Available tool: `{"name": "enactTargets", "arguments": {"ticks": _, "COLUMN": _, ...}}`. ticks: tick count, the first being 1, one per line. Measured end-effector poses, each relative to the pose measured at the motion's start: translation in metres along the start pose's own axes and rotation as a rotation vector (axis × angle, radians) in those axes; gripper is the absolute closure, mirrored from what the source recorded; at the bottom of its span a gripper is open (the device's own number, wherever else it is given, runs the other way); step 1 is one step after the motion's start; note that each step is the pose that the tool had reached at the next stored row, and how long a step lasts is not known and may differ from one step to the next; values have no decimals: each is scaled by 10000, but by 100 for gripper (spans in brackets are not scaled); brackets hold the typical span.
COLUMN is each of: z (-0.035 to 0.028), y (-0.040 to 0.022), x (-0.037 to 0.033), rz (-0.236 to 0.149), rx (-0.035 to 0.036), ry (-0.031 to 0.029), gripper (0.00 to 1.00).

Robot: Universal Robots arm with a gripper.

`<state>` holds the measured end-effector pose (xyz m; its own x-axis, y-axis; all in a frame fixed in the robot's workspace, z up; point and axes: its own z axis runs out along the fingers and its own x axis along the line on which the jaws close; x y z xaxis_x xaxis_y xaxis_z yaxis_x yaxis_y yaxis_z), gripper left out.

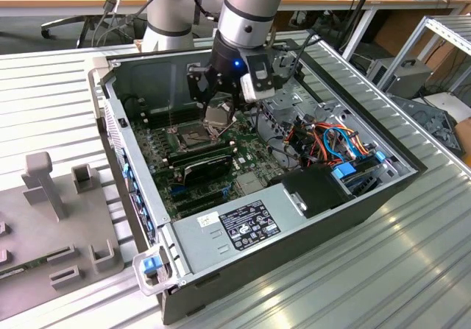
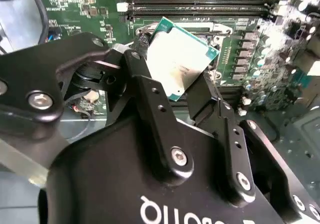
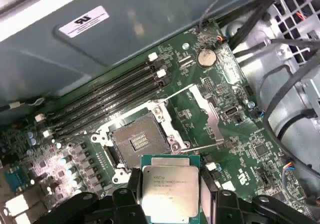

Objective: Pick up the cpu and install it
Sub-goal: 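Place the cpu into insertion slot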

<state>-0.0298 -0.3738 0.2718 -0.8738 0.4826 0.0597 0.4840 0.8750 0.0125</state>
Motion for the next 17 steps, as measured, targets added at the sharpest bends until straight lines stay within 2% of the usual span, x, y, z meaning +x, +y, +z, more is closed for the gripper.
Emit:
{"name": "enactTargets", "arguments": {"ticks": 1, "z": 2, "y": 0, "x": 0, "rz": 725, "rx": -25, "ry": -19, "gripper": 45}}
{"name": "enactTargets", "arguments": {"ticks": 13, "z": 6, "y": 0, "x": 0, "rz": 2498, "rx": -80, "ry": -71, "gripper": 45}}
{"name": "enactTargets", "arguments": {"ticks": 16, "z": 8, "y": 0, "x": 0, "rz": 3221, "rx": -103, "ry": -90, "gripper": 45}}
{"name": "enactTargets", "arguments": {"ticks": 17, "z": 8, "y": 0, "x": 0, "rz": 3357, "rx": -107, "ry": -94, "gripper": 45}}
